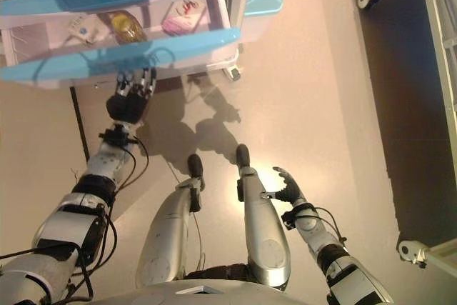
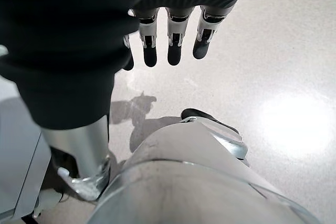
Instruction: Open the drawer and pick up the medicine
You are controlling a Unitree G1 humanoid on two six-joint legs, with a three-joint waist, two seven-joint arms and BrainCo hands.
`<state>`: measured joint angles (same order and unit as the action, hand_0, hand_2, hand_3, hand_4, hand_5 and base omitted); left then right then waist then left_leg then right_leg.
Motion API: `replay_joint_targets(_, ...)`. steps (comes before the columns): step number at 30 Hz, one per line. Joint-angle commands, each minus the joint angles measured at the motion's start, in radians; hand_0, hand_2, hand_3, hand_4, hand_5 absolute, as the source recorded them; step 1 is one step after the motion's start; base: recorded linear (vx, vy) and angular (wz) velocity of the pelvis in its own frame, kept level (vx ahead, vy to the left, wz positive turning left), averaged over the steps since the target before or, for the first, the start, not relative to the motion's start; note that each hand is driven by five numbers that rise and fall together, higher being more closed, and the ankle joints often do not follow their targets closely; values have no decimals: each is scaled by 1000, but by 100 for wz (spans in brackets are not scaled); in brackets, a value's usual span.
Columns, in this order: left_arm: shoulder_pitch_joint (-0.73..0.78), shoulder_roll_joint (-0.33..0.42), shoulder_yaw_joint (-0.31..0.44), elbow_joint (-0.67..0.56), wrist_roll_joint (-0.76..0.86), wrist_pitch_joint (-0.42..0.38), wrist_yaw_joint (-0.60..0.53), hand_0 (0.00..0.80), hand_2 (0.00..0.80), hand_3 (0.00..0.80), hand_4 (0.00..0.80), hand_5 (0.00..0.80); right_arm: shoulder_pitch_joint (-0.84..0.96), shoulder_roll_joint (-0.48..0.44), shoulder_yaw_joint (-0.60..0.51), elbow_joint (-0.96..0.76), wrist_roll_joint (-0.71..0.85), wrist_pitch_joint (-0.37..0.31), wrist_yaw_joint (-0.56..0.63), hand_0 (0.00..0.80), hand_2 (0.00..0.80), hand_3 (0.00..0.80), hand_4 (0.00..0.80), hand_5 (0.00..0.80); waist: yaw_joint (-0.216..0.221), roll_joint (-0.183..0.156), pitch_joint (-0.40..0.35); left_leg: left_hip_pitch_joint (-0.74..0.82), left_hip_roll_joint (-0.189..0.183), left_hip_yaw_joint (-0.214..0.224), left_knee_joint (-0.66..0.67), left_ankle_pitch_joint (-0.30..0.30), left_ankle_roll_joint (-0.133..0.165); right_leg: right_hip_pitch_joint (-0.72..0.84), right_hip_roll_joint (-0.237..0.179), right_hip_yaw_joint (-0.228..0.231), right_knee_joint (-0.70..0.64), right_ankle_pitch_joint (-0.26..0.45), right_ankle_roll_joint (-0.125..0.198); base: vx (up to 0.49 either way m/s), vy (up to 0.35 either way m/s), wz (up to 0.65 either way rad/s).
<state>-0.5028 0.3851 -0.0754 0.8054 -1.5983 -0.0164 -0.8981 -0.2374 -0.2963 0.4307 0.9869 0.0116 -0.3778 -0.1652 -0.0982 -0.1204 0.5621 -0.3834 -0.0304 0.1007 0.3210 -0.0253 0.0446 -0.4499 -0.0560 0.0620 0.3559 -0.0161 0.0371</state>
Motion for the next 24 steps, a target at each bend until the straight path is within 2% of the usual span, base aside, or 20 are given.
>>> replay_joint_targets(1,-14,-91,-19,-304,77,62,-370,800,800,800,800,800,82,-50,-36,-42,-38,4,-11,0,0,0,0,0,27,82,-64,2,-37,-45,55,-95,6,40,33,-37,2,-30,-49,-31,31,17)
replay_joint_targets(3,93,-130,-63,-295,119,109,-456,800,800,800,800,800,82,-61,-54,-36,-72,0,3,0,0,0,0,0,45,87,-70,28,-40,-56,29,-81,4,70,28,-55,-4,-32,-49,-32,25,12)
replay_joint_targets(8,225,-159,-135,-229,208,179,-544,800,800,800,800,800,76,-80,-72,-26,-102,-5,37,0,0,0,0,0,73,90,-87,76,-31,-77,-4,-66,-5,130,24,-93,-12,-46,-54,-19,-30,17)
replay_joint_targets(12,346,-174,-147,-142,291,255,-586,800,800,800,800,800,82,-90,-92,-30,-127,6,67,0,0,0,0,0,98,92,-110,137,-18,-95,-52,-49,-18,205,19,-131,-49,-49,-52,36,-86,25)
replay_joint_targets(15,442,-175,-112,-36,341,335,-576,800,800,800,800,800,96,-91,-111,-31,-136,5,78,0,0,0,0,0,121,91,-132,180,-7,-104,-92,-38,-29,256,13,-164,-87,-48,-48,48,-98,19)
replay_joint_targets(18,531,-175,-42,99,349,422,-491,800,800,800,800,800,108,-80,-135,-7,-142,-10,77,0,0,0,0,0,145,90,-156,216,-8,-116,-117,-33,-35,307,9,-195,-123,-52,-46,59,-92,36)
replay_joint_targets(21,602,-177,32,201,449,457,-443,800,800,800,800,800,123,-68,-159,15,-142,-3,68,0,0,0,0,0,165,90,-184,252,-12,-129,-135,-33,-40,364,6,-220,-156,-60,-46,112,-52,18)
replay_joint_targets(24,619,-167,68,279,537,453,-405,800,800,800,800,800,131,-61,-177,60,-175,14,55,0,0,0,0,0,174,93,-213,281,-16,-139,-147,-35,-38,397,4,-236,-166,-67,-47,108,-16,29)
